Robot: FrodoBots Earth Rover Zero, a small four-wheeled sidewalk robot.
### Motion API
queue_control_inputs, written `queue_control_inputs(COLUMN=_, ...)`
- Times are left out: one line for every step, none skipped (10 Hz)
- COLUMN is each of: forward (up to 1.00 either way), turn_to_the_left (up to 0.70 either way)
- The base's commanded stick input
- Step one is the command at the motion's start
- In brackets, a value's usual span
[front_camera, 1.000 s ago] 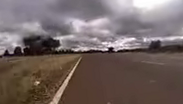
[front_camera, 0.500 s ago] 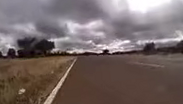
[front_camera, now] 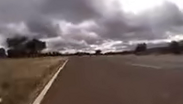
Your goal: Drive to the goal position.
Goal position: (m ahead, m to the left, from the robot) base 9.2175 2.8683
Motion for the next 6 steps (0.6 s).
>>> queue_control_inputs(forward=0.85, turn_to_the_left=0.19)
queue_control_inputs(forward=0.85, turn_to_the_left=0.25)
queue_control_inputs(forward=0.85, turn_to_the_left=0.31)
queue_control_inputs(forward=0.85, turn_to_the_left=0.37)
queue_control_inputs(forward=0.85, turn_to_the_left=0.31)
queue_control_inputs(forward=0.85, turn_to_the_left=0.22)
